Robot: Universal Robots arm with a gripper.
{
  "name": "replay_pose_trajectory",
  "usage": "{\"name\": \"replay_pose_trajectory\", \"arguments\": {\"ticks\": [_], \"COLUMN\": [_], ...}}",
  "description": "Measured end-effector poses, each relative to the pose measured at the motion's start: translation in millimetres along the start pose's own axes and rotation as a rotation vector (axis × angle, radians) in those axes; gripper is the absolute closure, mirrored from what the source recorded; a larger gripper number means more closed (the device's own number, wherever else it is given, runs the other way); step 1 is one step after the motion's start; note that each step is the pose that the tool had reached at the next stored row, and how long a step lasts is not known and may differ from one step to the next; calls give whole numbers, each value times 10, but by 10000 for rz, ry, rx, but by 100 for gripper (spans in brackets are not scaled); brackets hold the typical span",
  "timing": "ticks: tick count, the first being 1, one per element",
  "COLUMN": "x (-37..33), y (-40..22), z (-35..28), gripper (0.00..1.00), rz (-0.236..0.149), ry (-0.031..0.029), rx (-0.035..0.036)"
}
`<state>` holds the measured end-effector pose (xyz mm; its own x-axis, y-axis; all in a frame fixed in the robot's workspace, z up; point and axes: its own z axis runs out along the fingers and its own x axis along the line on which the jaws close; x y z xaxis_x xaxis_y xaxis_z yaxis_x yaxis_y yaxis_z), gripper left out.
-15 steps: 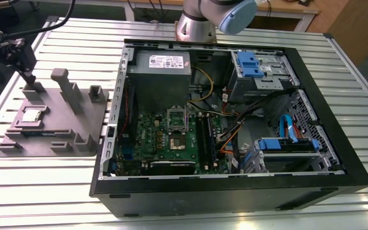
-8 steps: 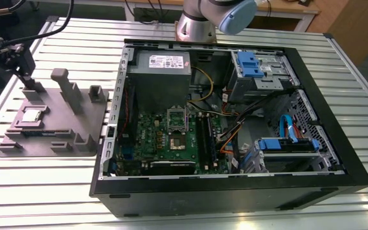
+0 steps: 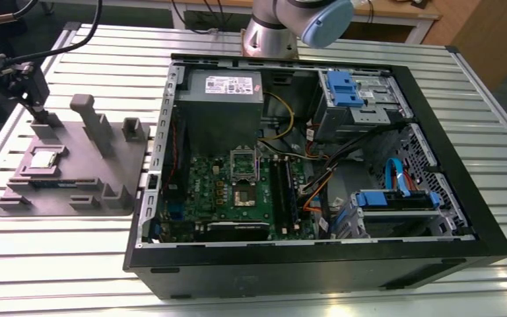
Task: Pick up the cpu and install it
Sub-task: 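Pick up the cpu and move it towards the insertion slot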
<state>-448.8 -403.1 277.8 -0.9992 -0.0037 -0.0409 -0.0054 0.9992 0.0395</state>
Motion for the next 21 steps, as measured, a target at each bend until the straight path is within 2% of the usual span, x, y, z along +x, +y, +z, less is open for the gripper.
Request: {"name": "replay_pose_trajectory", "arguments": {"ticks": [21], "x": [2], "y": [-2], "z": [52], "gripper": [35], "rz": [0], "ry": [0], "rx": [3]}}
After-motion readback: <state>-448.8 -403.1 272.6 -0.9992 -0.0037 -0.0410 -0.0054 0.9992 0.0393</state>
